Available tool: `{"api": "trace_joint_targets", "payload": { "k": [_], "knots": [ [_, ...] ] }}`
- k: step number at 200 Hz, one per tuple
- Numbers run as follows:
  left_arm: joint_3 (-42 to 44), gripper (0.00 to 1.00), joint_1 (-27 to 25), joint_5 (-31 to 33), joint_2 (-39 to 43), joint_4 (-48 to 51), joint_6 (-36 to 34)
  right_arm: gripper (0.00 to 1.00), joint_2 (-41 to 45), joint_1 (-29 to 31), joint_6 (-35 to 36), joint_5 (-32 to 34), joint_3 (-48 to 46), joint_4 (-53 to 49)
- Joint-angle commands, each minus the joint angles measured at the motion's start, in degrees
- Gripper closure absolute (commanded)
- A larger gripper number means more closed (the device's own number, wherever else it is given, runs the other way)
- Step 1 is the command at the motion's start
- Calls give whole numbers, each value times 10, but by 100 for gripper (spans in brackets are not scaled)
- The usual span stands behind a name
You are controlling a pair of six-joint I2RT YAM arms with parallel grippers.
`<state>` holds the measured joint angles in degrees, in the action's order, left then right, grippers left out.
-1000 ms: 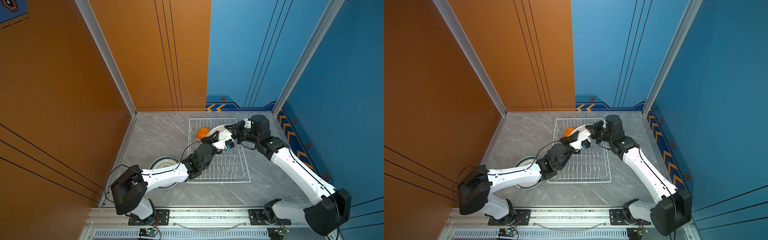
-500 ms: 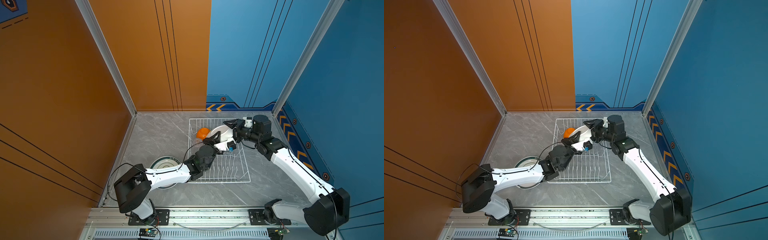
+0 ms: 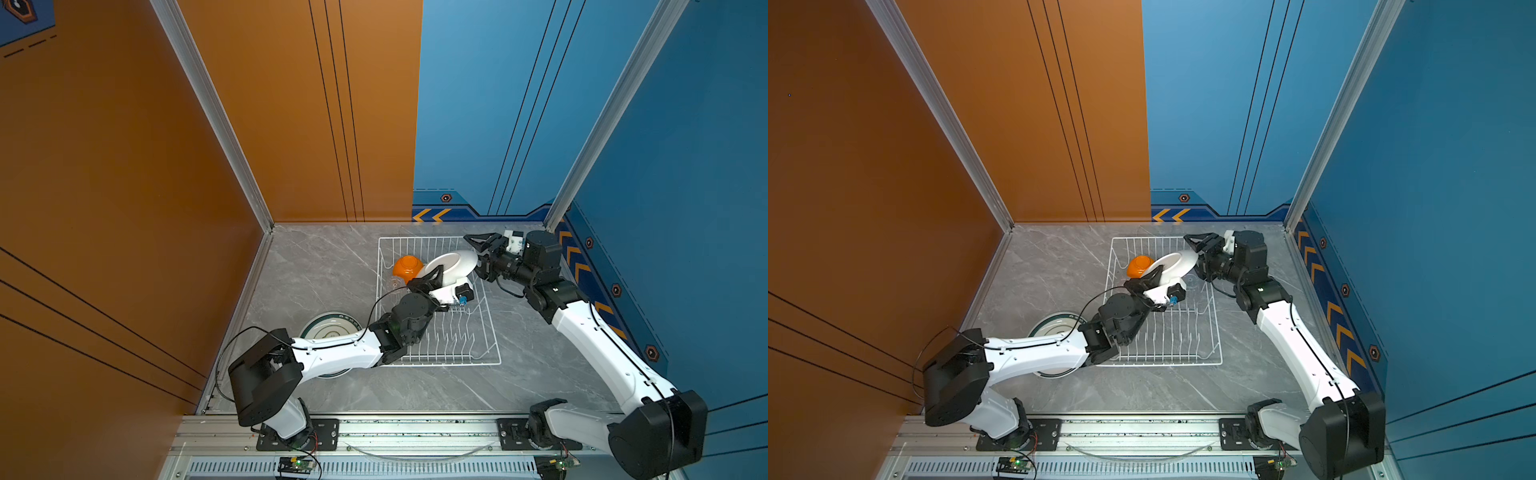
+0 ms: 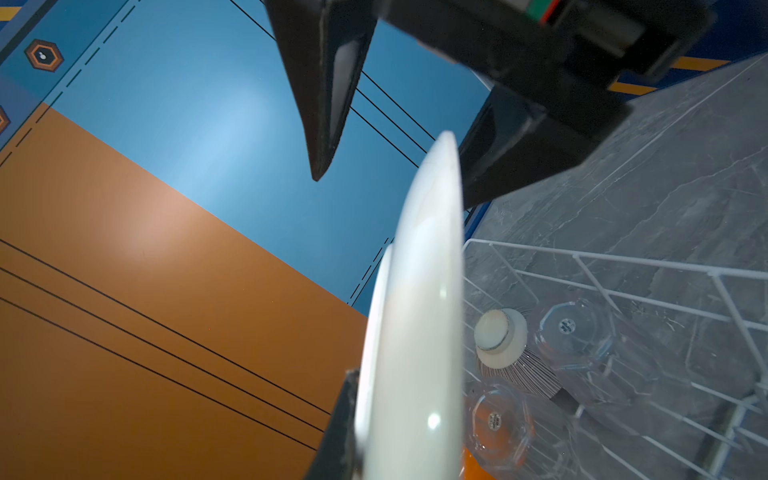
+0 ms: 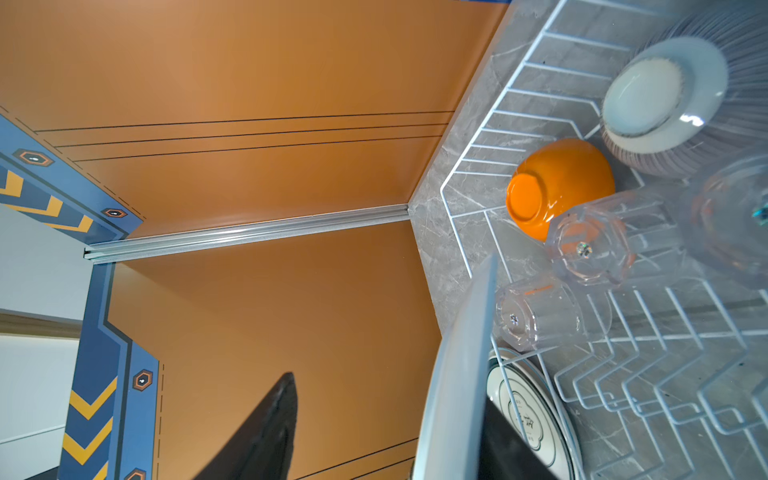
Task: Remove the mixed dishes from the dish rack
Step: 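Carry the white plate toward the plate stack with the left while the right withdraws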
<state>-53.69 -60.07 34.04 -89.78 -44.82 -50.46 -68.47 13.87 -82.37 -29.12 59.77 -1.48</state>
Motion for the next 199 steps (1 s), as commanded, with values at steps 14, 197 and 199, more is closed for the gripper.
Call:
{"api": "trace_joint_targets", "payload": {
  "k": [14, 197, 199],
  "knots": [
    [-6, 100, -3, 51, 33, 8, 60, 37, 47, -8, 79, 47, -14, -28],
    [16, 100, 196, -14, 296, 467, 616, 29, 154, 16, 358, 210, -57, -150],
    [18, 100, 200, -15, 301, 475, 624, 29, 154, 17, 360, 211, -58, -151]
  ]
}}
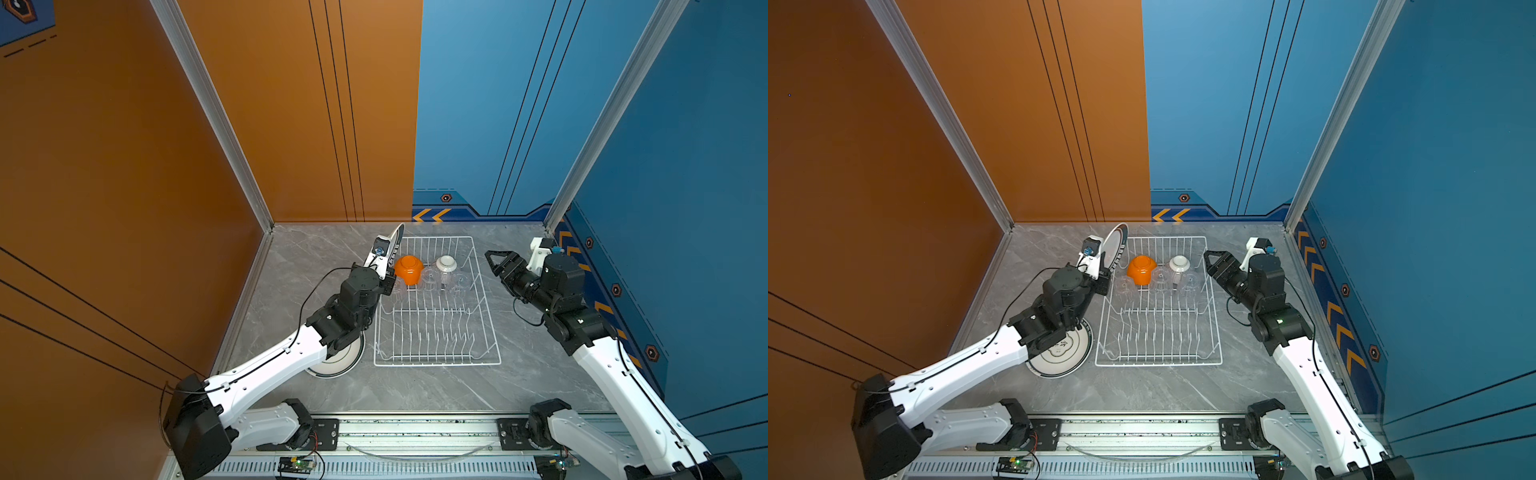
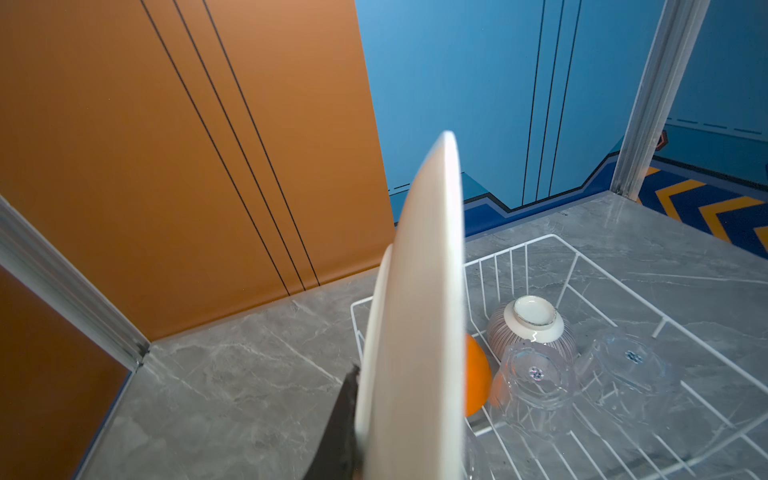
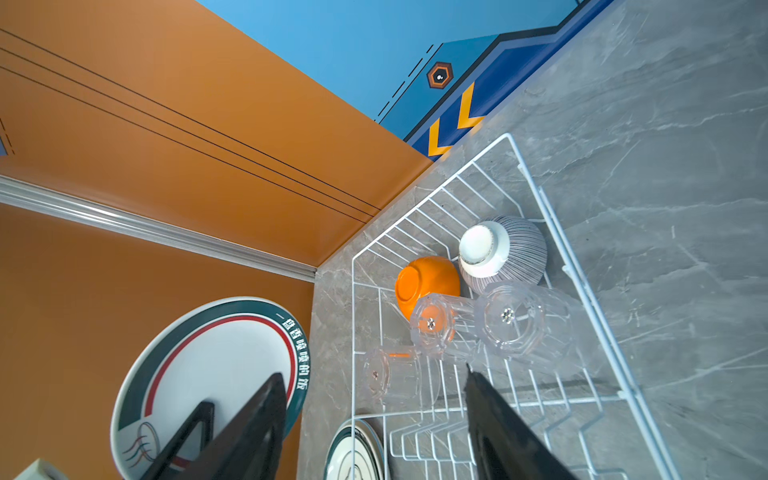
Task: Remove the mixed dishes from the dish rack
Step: 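Carry the white plate toward the plate stack with the left while the right withdraws, then lower the white plate onto the plate stack with the left gripper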
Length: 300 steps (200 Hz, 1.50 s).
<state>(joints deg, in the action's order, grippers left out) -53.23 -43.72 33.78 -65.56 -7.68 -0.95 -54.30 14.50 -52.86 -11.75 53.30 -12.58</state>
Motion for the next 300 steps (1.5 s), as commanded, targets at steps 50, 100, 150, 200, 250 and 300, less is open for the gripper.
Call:
{"api": "trace_joint_targets", "payload": {
  "k": [50, 100, 150, 200, 250, 300],
  "knots": [
    [51, 100, 149, -81, 175, 294, 285, 21, 12, 23, 124, 48, -5, -65],
    [97, 100, 225, -163, 267, 396, 384, 13, 7, 32, 172, 43, -13, -78],
    [155, 100, 306, -289, 296, 422, 458, 0, 10, 55, 207, 48, -10, -82],
    [204, 100, 380, -375, 326, 422, 491, 0, 9, 66, 206, 70, -10, -90],
    [225, 100, 413, -428, 329, 407, 489, 0, 3, 70, 192, 81, -11, -90],
    [244, 99, 435, -488, 307, 383, 475, 0, -3, 76, 188, 93, -11, -90]
  ]
}}
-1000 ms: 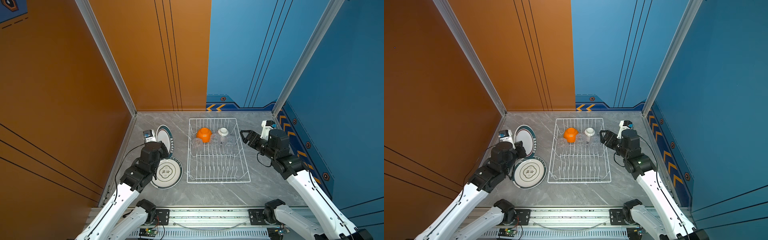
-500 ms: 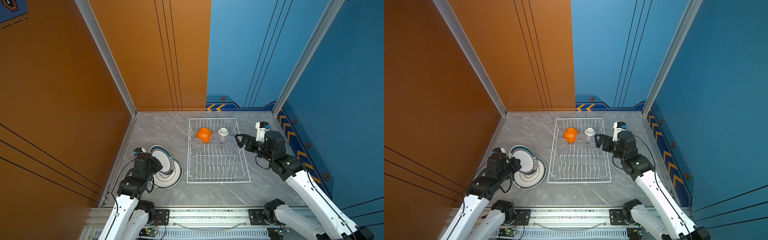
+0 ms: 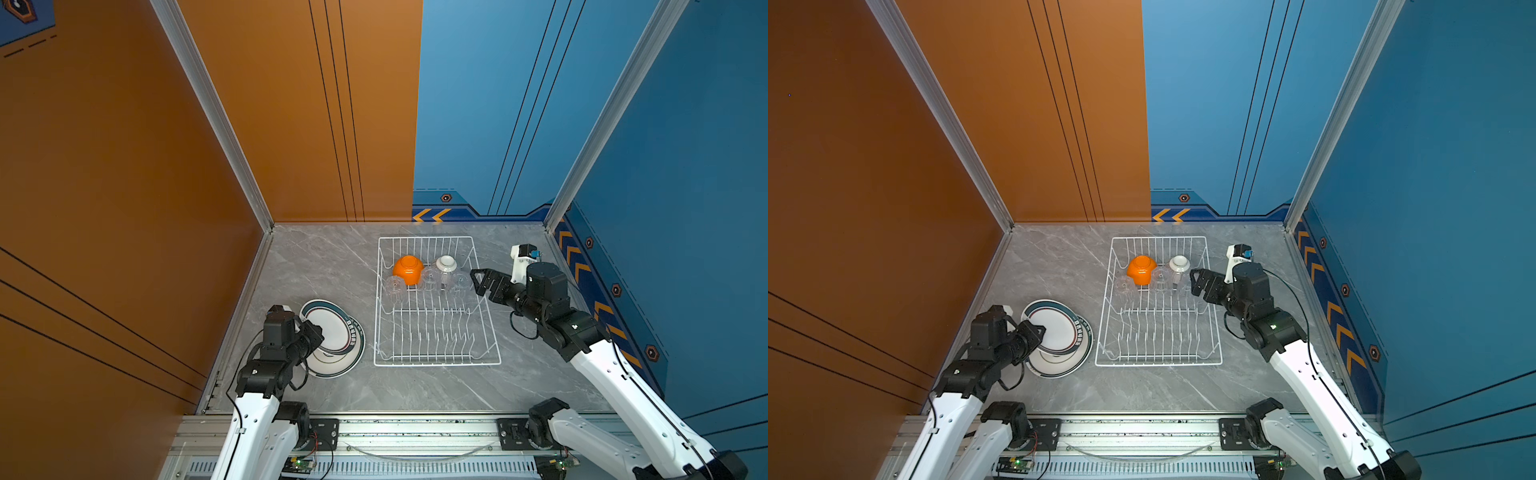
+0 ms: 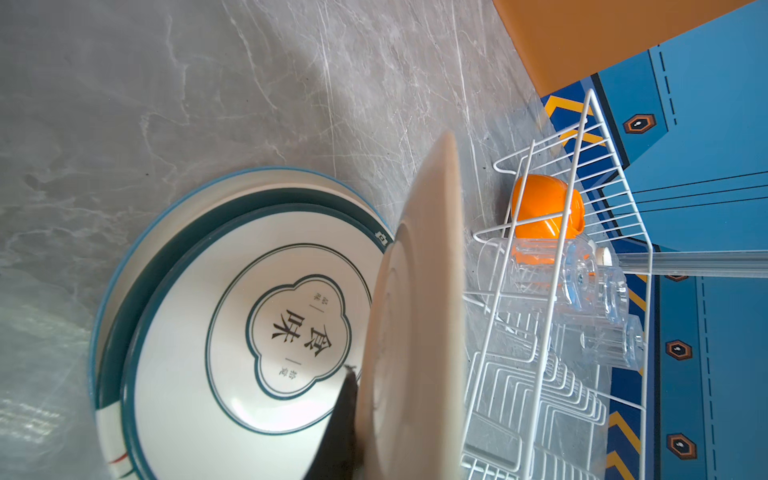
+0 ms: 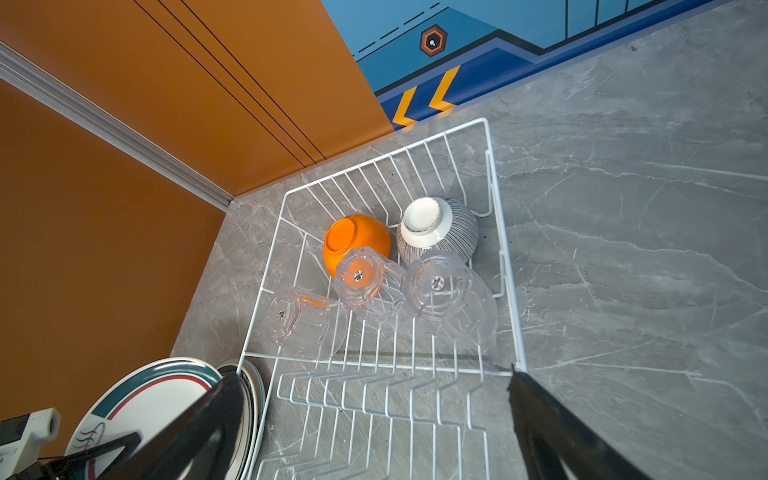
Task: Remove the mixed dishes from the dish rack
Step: 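Lower the white plate onto the plate stack with the left gripper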
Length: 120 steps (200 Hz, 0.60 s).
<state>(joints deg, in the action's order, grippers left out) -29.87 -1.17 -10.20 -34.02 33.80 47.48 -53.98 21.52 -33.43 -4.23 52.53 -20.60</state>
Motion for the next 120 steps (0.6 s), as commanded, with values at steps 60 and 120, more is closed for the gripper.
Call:
{"api": "trace_joint_targets", "payload": {
  "k": [60, 120],
  "knots": [
    [12, 95, 24, -67, -35, -27, -29, 0, -16, 15, -13, 38, 0, -9],
    [12, 74, 45, -74, -54, -14, -57, 0, -7, 16, -17, 67, -3, -9]
  ]
}}
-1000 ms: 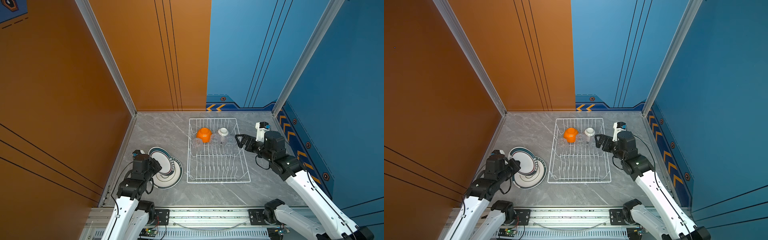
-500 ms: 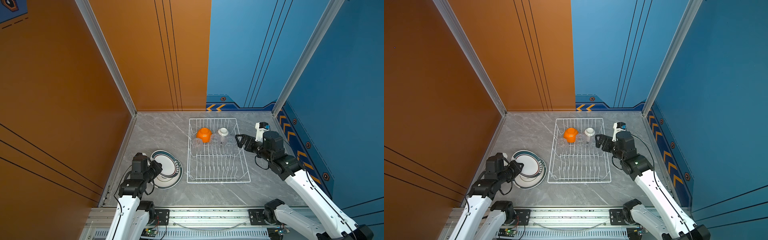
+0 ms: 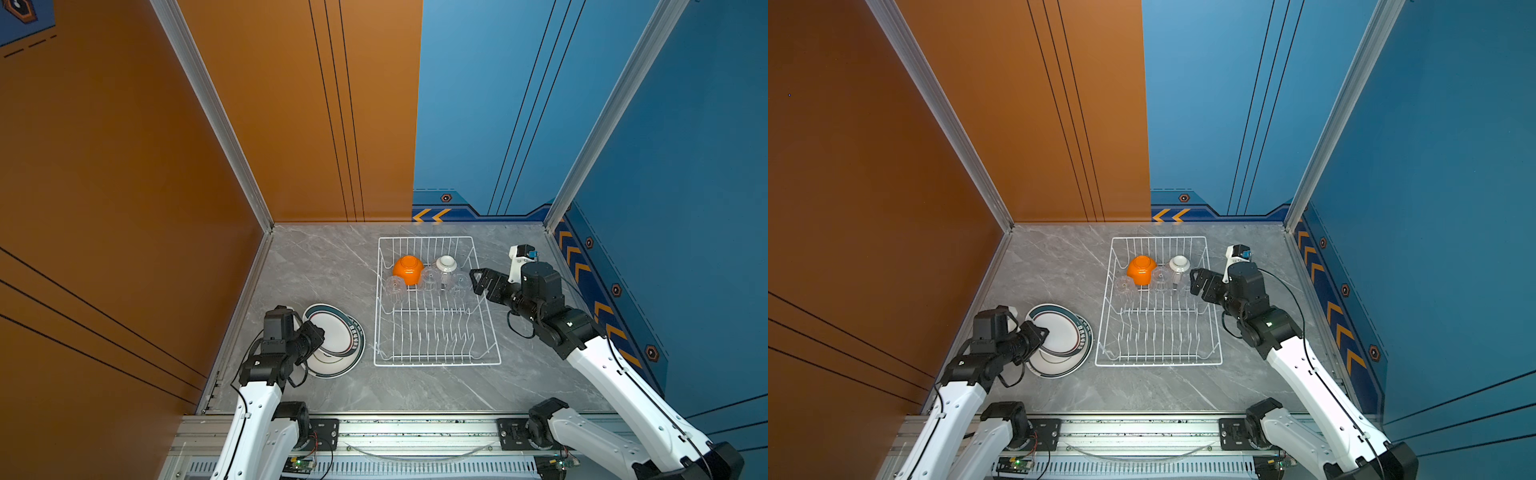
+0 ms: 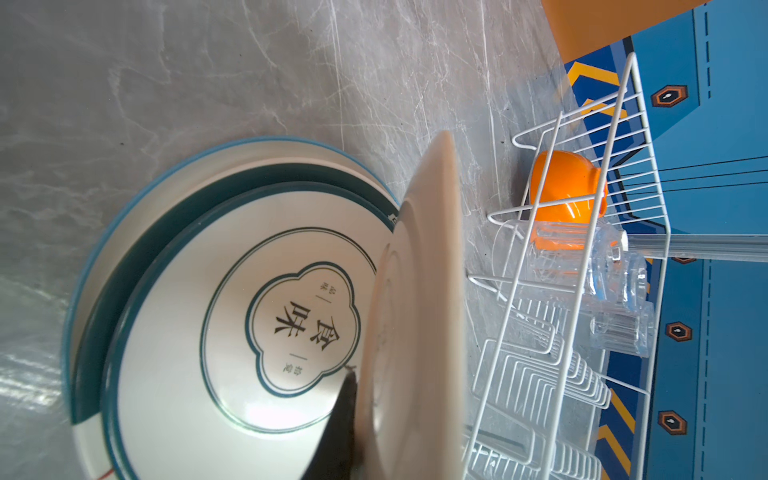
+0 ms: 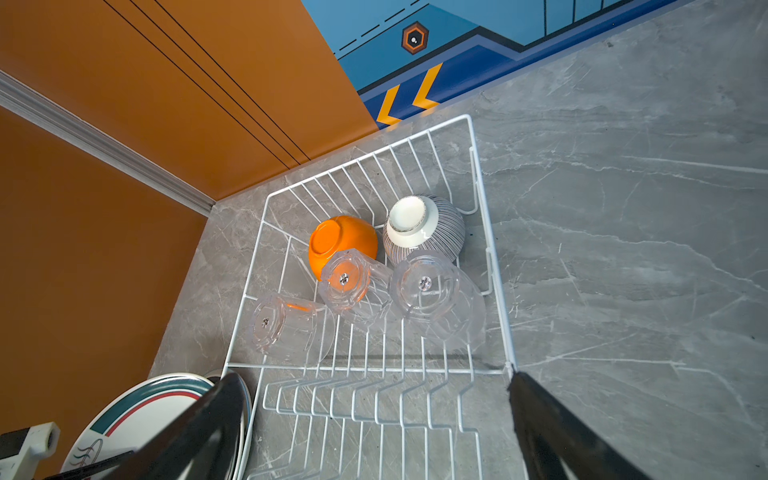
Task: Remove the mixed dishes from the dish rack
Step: 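Lower the white plate onto the plate stack with the left gripper, then open and raise the left gripper while the right moves toward the rack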
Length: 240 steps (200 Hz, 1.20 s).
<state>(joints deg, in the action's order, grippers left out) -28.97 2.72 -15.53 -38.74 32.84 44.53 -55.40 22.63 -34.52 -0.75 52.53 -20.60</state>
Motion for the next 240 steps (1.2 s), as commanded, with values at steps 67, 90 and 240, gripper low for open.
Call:
{"api": "trace_joint_targets", "payload": {
  "k": [67, 90, 240],
  "knots": [
    [-16, 2, 6, -23, -36, 28, -58, 0, -5, 6, -18, 38, -1, -5],
    [-25, 2, 6, -11, -38, 43, -62, 0, -13, 10, -22, 34, 3, -3],
    [-166, 2, -27, 39, -225, 237, -121, 0, -70, 54, -4, 75, 74, -61]
  ]
}}
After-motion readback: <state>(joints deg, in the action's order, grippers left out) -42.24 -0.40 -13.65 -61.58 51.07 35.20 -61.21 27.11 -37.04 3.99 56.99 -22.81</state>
